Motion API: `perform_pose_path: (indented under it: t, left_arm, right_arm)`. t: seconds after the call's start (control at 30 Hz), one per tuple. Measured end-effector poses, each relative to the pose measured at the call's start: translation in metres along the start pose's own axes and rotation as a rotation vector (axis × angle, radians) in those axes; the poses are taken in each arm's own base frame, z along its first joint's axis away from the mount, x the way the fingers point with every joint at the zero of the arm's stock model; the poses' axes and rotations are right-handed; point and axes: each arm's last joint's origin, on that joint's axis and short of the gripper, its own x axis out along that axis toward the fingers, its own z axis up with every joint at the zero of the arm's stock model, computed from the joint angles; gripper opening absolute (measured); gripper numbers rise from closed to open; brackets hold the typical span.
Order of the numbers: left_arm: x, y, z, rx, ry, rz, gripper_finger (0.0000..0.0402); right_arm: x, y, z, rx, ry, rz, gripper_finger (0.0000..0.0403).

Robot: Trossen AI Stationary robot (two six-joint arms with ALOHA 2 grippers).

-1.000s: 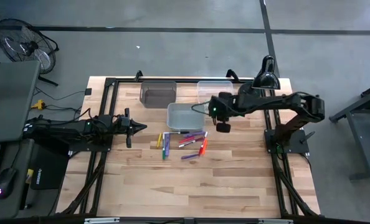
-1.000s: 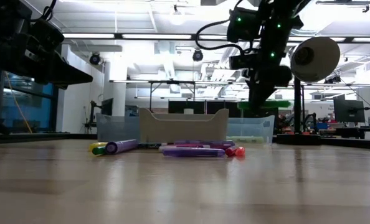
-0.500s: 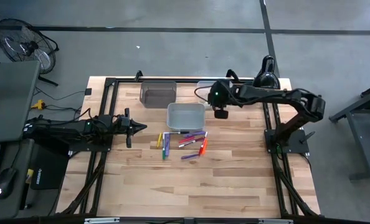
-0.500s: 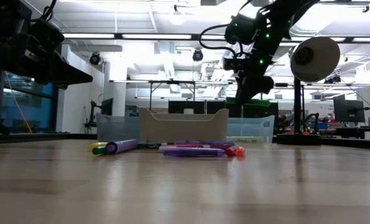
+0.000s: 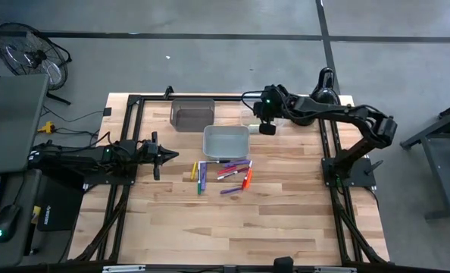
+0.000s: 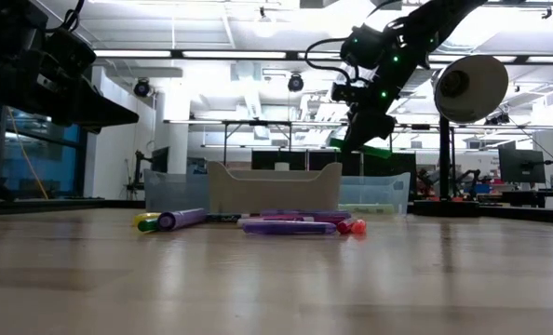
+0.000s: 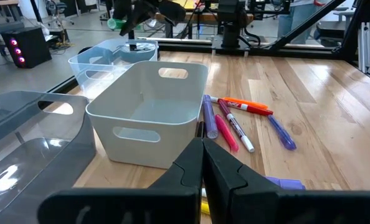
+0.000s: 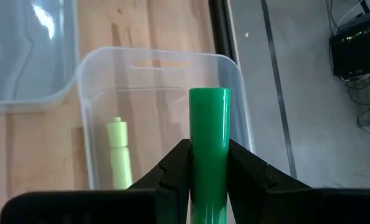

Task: Pick & Place Markers
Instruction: Put the green highlighter into the transparent bin

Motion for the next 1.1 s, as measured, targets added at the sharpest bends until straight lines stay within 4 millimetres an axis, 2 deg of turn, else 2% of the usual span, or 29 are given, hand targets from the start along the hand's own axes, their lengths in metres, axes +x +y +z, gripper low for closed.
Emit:
perform_pose_path:
  t: [0.2,0.47,0.73,1.1]
  left_arm:
    - [0.000,0.000,0.000,0.000,0.000,0.000,0.0001]
    - [0.000,0.000,0.000,0.000,0.000,0.000,0.0001]
    - [0.000,0.000,0.000,0.000,0.000,0.000,0.0001]
    - [0.000,0.000,0.000,0.000,0.000,0.000,0.0001]
  right_arm:
    - [0.016,-0.006,0.010,-0.012,0.035,0.026,0.0073]
    - [0.043,-0.025,0.023,0.023,0.180,0.090,0.0073]
    - [0.059,-0.034,0.015,0.067,0.269,0.247,0.0073]
    - [0.074,-0.042,-0.002,0.119,0.264,0.357,0.0073]
